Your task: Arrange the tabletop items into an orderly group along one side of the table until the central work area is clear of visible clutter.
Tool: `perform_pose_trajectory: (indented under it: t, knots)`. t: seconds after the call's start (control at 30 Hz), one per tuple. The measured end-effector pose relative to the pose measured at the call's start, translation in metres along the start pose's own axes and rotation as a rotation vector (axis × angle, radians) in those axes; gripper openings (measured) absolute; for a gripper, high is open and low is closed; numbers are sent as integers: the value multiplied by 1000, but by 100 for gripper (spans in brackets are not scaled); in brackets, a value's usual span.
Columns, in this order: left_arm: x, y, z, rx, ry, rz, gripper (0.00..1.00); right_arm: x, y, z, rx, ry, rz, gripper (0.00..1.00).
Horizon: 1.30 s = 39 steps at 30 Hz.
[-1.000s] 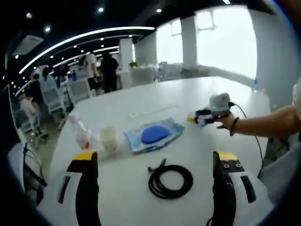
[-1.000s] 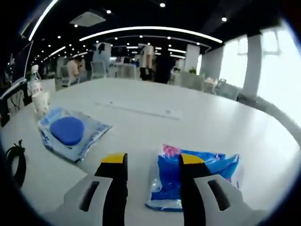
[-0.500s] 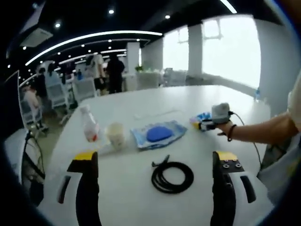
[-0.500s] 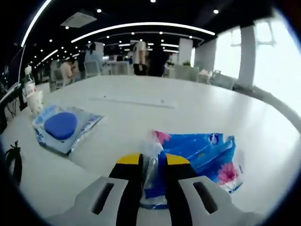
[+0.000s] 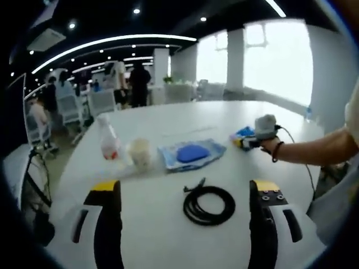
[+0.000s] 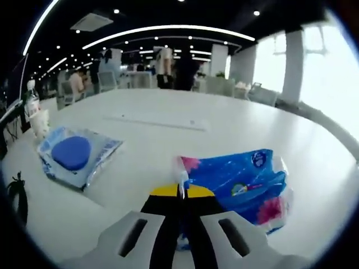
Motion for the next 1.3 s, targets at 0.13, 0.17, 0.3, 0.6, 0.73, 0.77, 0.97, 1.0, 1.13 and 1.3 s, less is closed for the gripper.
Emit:
perform_pose_trajectory:
  t: [0.13, 0.17, 0.3, 0.6, 0.73, 0.77, 0.97, 1.0, 1.13, 1.3]
  knots:
    - [0, -2, 1, 6, -2, 9, 92, 4, -1, -11, 13, -17, 19, 1]
    - [0, -2, 1, 9, -4, 12, 92, 5, -2, -14, 22, -26, 28, 1]
    - [0, -4, 1, 1, -2, 14, 92, 11, -2, -27, 40, -48, 51, 1]
    - [2, -2, 0, 7, -9, 12, 92, 19, 6, -44, 105, -51, 93, 1]
    - [1, -2, 1, 5, -1, 12, 92, 18, 19, -47, 124, -37, 87, 1]
    - [1, -2, 1, 4, -1, 12, 92, 17, 22, -47, 109, -35, 81, 1]
    - [2, -2, 1, 0, -2, 10, 92, 7, 41, -44, 124, -11, 57, 1]
    - [2, -2, 1, 1, -1, 9, 92, 6, 43, -42, 125, -8, 54, 1]
    - [3, 0, 2, 6, 1, 5, 93, -1, 46, -34, 110, 17, 49, 1]
    - [2, 2, 2, 9, 3, -2, 92, -6, 51, -24, 114, 37, 34, 1]
Point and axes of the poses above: the point that each gripper's makers call its tool centre point, and the gripper's own axes: x roughly backward along the fingers, y roughly to its left, z roughly out of its underside, the point moved 4 cm from there along x, roughly backward along the fingers, and after that the axes turned 7 degrees about y, right-handed, at the moved point
